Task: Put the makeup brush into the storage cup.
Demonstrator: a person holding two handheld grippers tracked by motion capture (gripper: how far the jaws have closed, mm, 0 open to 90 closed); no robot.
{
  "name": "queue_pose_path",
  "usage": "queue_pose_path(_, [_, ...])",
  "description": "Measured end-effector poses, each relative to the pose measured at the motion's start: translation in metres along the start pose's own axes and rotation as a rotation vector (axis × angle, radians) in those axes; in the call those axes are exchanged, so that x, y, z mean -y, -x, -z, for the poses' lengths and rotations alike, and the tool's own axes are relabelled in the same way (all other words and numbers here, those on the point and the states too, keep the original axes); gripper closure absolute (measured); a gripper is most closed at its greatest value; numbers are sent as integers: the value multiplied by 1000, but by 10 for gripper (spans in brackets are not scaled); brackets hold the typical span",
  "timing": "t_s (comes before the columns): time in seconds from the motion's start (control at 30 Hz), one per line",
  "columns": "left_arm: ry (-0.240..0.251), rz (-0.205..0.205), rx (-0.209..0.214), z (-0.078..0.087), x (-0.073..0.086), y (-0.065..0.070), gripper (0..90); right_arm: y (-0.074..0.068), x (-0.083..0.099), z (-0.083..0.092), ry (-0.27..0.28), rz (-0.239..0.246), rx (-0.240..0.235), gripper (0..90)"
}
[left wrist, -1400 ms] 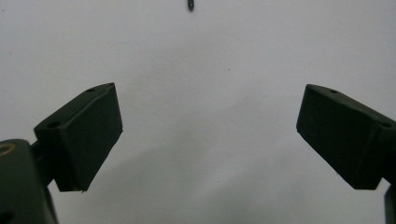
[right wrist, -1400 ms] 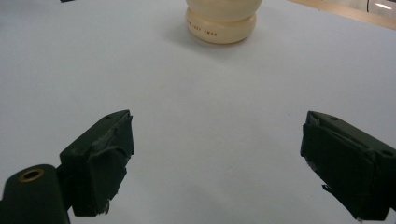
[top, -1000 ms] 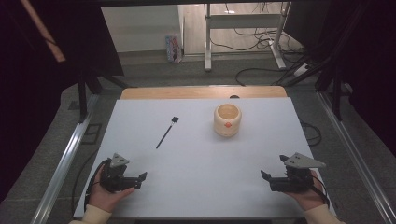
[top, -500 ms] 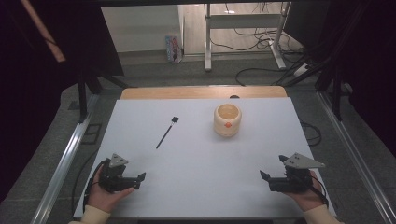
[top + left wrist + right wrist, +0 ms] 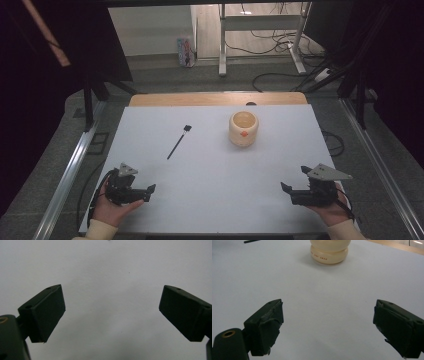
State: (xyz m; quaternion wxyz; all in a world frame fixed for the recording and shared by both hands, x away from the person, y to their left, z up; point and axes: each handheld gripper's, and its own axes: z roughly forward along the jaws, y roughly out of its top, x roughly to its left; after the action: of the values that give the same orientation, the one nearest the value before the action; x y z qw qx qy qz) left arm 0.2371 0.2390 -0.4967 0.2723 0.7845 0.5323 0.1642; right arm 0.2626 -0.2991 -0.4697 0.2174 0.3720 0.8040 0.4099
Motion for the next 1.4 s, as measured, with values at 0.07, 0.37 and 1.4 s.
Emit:
queue_pose_path(0.07, [0, -7, -6, 1, -4, 2, 80, 1, 0, -1, -5, 4, -3, 98])
queue_pose_path(0.37, [6, -17, 9, 2, -11, 4, 84, 0, 0, -2, -9, 2, -4, 98])
queue_pose_path(1.4, [-26, -61, -2, -8, -56, 5, 96, 1, 1, -5, -31, -2, 17, 101])
